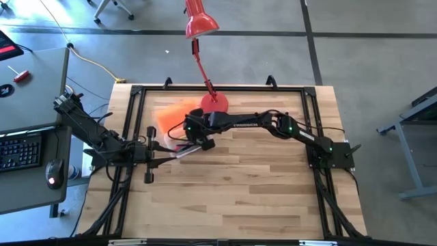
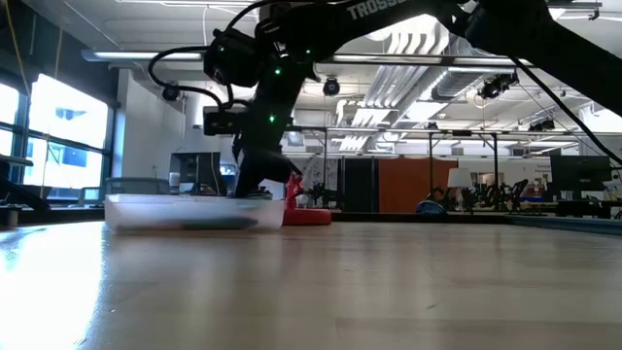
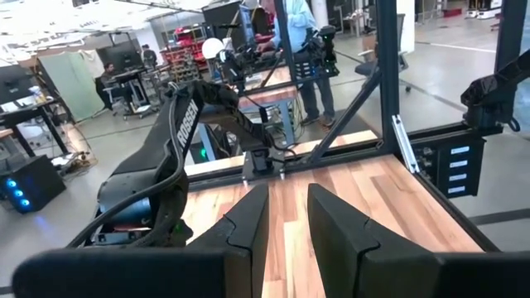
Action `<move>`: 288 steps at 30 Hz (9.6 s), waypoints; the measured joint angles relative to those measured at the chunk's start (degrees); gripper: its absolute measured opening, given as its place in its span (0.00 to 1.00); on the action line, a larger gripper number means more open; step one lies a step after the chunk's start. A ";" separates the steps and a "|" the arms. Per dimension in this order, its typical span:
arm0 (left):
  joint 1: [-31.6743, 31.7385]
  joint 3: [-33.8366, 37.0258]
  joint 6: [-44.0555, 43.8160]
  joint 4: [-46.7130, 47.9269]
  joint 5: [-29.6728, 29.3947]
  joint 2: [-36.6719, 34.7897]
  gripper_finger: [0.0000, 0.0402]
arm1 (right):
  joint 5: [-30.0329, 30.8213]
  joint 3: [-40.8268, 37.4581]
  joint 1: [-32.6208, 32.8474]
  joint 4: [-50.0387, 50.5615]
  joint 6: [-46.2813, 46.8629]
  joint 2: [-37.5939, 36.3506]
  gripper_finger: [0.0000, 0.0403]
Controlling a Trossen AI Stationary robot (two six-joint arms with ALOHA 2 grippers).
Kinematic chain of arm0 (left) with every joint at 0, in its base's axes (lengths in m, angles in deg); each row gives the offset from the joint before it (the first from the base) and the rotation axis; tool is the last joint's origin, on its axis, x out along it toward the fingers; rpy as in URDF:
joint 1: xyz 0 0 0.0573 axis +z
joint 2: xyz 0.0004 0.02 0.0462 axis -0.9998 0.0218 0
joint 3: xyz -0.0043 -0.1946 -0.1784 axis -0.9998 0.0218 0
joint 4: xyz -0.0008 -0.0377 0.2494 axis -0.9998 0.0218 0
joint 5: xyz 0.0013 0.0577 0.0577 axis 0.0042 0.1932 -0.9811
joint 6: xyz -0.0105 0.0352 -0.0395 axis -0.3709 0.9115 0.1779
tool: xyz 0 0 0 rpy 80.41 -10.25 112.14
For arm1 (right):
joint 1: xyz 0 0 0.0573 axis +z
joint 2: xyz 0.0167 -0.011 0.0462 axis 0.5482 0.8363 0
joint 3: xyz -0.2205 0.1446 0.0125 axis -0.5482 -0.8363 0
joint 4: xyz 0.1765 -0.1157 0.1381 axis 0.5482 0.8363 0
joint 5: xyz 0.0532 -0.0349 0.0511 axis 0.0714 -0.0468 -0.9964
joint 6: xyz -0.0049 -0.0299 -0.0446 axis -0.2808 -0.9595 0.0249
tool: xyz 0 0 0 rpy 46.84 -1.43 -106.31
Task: Pick & place school supplies into a supply box
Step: Put the green scissors into the orange supply box, then adjust the orange supply box, then close the orange supply box
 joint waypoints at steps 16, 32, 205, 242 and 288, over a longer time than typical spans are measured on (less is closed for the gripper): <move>0.00 0.00 0.00 1.14 -0.04 0.00 0.29 | -0.76 -0.02 -0.04 1.91 3.31 -0.11 0.01; 0.00 0.00 -0.01 1.14 -0.22 0.00 0.29 | -3.10 -0.04 -0.04 0.31 7.42 -0.11 0.01; 64.57 -0.07 -50.30 30.29 20.51 36.82 0.03 | -9.27 -84.39 20.92 -87.34 30.91 -31.27 0.00; 59.91 -15.07 -40.50 30.86 39.49 42.07 0.04 | -6.39 -84.39 18.39 -77.03 42.66 -31.10 0.00; 28.85 -31.05 -55.68 38.52 21.68 49.48 0.07 | -6.26 -84.52 27.91 -79.87 31.91 -34.87 0.00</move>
